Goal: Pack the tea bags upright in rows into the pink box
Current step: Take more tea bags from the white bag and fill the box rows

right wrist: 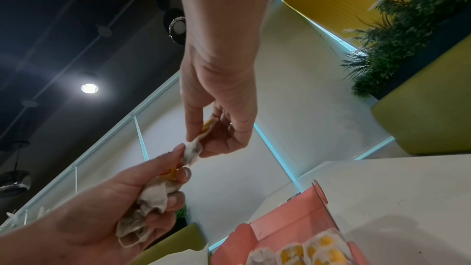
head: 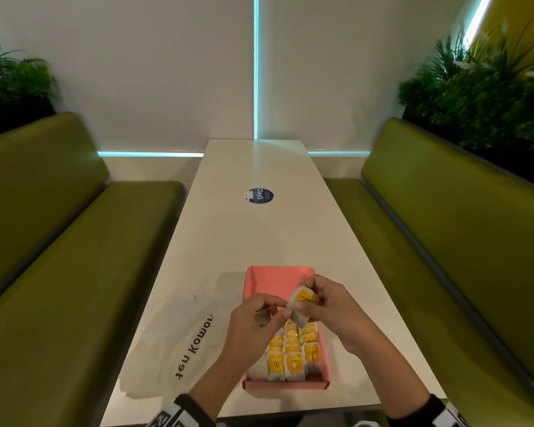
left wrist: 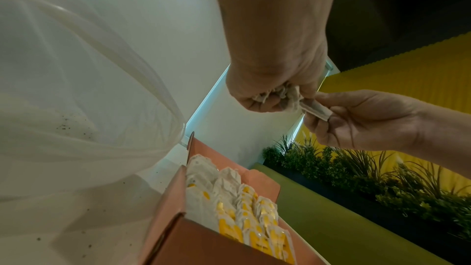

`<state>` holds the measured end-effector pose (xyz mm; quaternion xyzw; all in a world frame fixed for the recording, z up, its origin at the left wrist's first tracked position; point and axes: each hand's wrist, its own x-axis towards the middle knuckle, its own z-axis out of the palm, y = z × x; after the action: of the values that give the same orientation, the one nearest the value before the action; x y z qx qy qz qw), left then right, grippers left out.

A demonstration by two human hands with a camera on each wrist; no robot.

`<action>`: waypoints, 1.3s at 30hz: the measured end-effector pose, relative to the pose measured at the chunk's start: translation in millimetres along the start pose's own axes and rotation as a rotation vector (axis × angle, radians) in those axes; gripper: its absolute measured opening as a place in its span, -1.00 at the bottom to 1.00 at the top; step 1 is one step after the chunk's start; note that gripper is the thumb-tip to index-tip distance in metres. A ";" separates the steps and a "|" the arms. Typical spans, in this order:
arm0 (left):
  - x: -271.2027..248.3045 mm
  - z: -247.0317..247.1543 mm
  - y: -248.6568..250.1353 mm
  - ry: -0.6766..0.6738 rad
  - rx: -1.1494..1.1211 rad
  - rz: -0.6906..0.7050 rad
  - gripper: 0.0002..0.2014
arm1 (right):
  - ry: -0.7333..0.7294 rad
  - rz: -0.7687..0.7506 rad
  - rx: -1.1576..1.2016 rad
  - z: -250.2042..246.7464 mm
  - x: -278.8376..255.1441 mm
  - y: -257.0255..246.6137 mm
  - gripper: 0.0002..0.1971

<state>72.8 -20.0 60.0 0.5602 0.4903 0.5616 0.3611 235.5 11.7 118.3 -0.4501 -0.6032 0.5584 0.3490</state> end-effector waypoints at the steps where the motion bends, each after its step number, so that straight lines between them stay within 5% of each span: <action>1: -0.1 -0.3 -0.7 -0.013 -0.011 -0.022 -0.81 | 0.003 -0.003 -0.006 0.2 -0.3 0.0 -0.84; 14: 1.2 -4.7 9.5 -0.149 -0.048 -0.085 -0.85 | 0.038 0.065 0.091 -3.5 1.8 1.0 -0.48; 26: -5.5 0.5 10.7 -0.285 -0.110 -0.046 -0.91 | 0.108 0.136 0.558 10.8 4.0 3.4 -0.81; 39: -10.6 7.1 1.5 -0.381 0.031 0.070 -0.71 | 0.283 0.107 0.538 16.3 5.5 13.3 -0.84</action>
<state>81.1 -29.4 57.8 0.6785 0.4019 0.4500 0.4190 220.6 10.5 102.6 -0.4461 -0.3546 0.6473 0.5062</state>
